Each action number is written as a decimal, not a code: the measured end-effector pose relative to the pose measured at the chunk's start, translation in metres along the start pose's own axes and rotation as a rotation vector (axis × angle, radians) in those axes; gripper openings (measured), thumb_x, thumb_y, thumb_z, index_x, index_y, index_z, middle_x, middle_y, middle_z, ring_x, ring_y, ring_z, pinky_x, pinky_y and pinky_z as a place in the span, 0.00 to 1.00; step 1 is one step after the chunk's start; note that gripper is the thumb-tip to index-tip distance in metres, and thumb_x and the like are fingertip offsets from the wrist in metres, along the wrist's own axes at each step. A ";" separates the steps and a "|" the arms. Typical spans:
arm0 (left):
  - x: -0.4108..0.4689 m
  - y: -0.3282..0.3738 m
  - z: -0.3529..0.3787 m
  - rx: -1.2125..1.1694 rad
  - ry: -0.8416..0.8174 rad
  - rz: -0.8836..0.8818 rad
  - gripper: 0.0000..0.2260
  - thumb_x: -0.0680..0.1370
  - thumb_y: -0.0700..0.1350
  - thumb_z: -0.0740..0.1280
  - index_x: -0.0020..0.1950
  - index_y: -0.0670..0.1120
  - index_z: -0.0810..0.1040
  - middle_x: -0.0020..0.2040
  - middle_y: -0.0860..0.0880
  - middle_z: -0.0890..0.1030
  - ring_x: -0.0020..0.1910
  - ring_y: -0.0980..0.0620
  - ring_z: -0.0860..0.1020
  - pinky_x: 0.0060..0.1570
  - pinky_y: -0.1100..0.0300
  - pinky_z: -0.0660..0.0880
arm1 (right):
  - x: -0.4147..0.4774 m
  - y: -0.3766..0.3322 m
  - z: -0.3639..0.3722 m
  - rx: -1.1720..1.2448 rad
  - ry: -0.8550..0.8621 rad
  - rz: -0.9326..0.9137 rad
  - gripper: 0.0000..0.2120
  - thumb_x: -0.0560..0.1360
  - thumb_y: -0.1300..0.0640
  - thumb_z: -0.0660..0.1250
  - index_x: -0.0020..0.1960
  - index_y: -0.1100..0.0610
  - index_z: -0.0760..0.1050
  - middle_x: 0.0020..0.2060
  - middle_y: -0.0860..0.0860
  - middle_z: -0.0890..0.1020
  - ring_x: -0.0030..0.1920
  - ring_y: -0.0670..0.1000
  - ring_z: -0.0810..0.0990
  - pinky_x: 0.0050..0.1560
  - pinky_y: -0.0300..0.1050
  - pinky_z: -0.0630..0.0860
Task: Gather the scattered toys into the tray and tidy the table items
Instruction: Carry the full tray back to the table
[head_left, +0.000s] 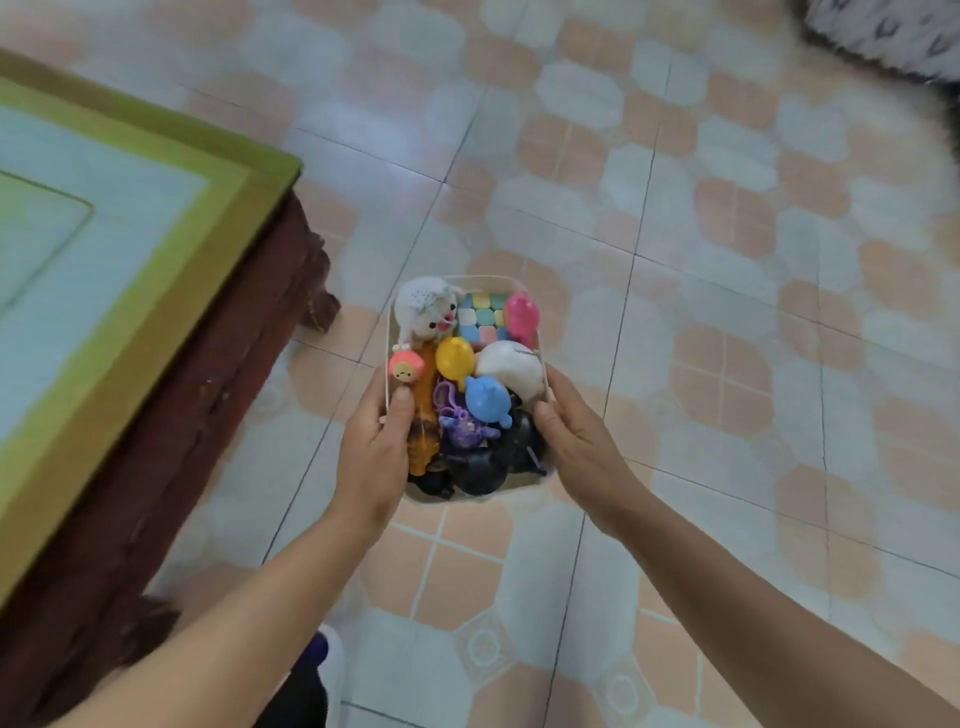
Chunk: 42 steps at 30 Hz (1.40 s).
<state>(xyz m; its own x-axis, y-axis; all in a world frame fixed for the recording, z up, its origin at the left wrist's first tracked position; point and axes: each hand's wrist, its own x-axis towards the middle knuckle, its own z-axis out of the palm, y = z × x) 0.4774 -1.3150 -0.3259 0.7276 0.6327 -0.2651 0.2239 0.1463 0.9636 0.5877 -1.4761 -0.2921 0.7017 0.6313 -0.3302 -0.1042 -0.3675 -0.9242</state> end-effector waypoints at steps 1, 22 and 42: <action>-0.002 0.016 -0.021 0.005 0.035 -0.006 0.13 0.82 0.52 0.57 0.65 0.55 0.75 0.56 0.55 0.82 0.56 0.57 0.79 0.55 0.61 0.76 | 0.004 -0.021 0.016 -0.013 -0.039 0.001 0.18 0.83 0.58 0.53 0.69 0.42 0.65 0.63 0.41 0.75 0.62 0.39 0.74 0.62 0.40 0.74; 0.004 0.097 -0.325 0.048 0.665 -0.330 0.19 0.83 0.50 0.53 0.74 0.53 0.65 0.69 0.50 0.74 0.67 0.49 0.71 0.68 0.49 0.66 | 0.125 -0.199 0.315 -0.161 -0.668 -0.013 0.17 0.83 0.59 0.53 0.71 0.50 0.65 0.60 0.39 0.78 0.62 0.38 0.75 0.60 0.36 0.73; -0.003 0.015 -0.416 -0.107 1.112 -0.666 0.14 0.83 0.48 0.55 0.63 0.45 0.75 0.53 0.45 0.79 0.50 0.46 0.75 0.47 0.55 0.68 | 0.189 -0.171 0.487 -0.550 -1.090 -0.049 0.22 0.82 0.62 0.54 0.74 0.50 0.60 0.66 0.55 0.74 0.66 0.55 0.73 0.67 0.56 0.70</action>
<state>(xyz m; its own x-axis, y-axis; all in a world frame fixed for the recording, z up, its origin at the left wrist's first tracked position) 0.2091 -0.9986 -0.2961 -0.4384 0.6953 -0.5696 0.2419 0.7016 0.6703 0.3945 -0.9615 -0.2900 -0.2893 0.7974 -0.5296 0.4032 -0.4003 -0.8229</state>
